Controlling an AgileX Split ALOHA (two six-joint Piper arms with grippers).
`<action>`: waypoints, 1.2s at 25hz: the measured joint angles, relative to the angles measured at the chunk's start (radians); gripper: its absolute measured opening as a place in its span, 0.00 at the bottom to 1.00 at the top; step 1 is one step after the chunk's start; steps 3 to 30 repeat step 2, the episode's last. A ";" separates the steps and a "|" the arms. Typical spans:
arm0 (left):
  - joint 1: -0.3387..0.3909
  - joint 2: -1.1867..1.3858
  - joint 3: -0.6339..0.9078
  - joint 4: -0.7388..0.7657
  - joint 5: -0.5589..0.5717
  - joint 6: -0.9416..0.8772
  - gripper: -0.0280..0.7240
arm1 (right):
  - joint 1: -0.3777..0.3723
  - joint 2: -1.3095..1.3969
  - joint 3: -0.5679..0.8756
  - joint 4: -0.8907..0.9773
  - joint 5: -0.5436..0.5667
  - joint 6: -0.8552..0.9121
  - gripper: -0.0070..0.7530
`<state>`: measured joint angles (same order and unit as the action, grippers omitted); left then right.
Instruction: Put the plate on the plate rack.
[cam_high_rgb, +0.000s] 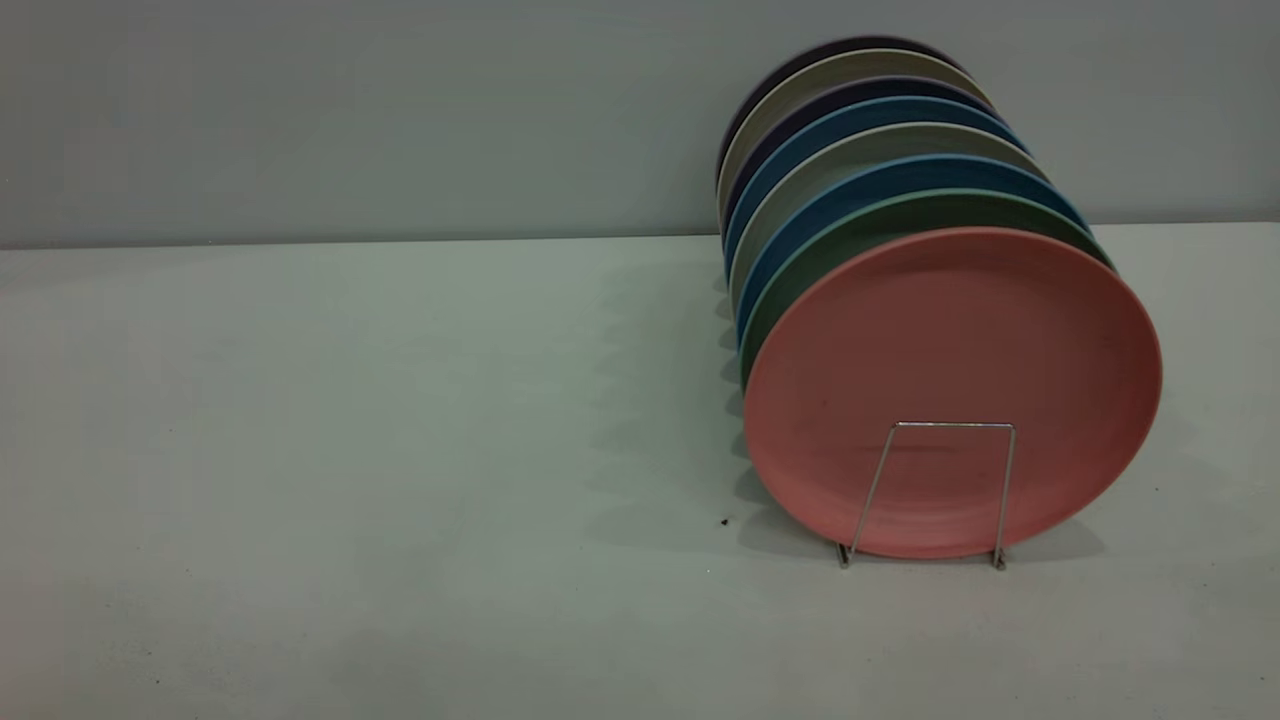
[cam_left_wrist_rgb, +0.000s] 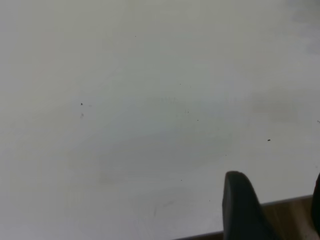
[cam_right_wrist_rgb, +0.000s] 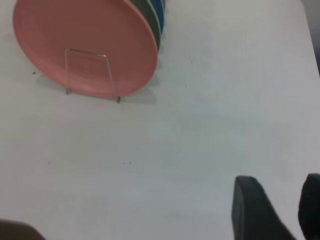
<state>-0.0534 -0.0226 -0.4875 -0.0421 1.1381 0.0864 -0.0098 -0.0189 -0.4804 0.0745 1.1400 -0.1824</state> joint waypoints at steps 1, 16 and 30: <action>0.000 0.000 0.000 0.000 0.000 0.000 0.54 | 0.000 0.000 0.000 0.000 0.000 0.000 0.33; 0.000 0.000 0.000 0.000 0.000 0.000 0.54 | 0.000 0.000 0.000 0.000 0.000 0.000 0.33; 0.000 0.000 0.000 0.000 0.000 0.000 0.54 | 0.000 0.000 0.000 0.000 0.000 0.000 0.33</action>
